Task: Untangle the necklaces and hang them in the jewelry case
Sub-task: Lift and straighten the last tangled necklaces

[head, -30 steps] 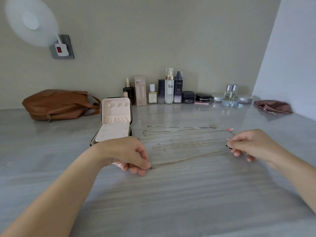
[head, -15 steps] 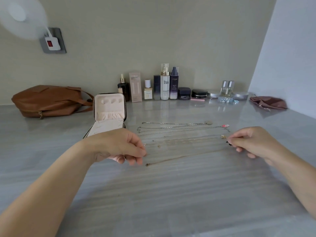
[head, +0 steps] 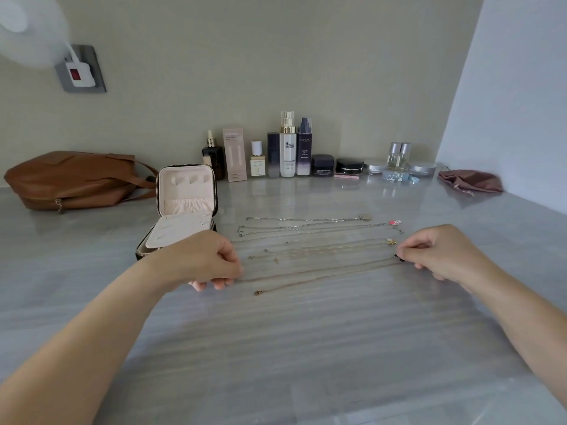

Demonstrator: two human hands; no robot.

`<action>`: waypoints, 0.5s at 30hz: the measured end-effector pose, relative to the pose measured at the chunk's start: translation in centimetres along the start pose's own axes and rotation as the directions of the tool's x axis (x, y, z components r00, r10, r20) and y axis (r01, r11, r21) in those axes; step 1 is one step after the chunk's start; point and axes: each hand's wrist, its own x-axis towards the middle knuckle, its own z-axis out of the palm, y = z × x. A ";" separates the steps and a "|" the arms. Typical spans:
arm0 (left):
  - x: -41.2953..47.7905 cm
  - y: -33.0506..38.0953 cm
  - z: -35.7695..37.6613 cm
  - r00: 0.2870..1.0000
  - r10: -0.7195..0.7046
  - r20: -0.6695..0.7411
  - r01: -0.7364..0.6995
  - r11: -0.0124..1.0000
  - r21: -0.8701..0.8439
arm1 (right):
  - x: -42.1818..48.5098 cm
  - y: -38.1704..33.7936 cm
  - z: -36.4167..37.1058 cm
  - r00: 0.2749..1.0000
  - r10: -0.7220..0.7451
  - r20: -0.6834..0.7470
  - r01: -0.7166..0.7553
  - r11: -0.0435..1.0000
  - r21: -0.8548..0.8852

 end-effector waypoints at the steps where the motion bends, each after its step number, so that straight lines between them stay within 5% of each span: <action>1: 0.0 0.0 0.0 1.000 0.004 -0.003 -0.004 1.000 0.009 | 0.0 0.0 0.0 1.000 -0.007 0.000 0.007 1.000 -0.001; 10: -0.4 0.4 -0.3 0.988 0.110 -0.110 -0.100 0.990 0.096 | -0.3 -0.5 0.3 0.989 -0.137 -0.059 0.136 0.990 -0.030; 15: -0.8 1.4 1.4 0.969 0.228 0.098 -0.234 0.971 0.053 | -0.5 -1.2 1.0 0.967 -0.246 -0.064 0.244 0.969 -0.036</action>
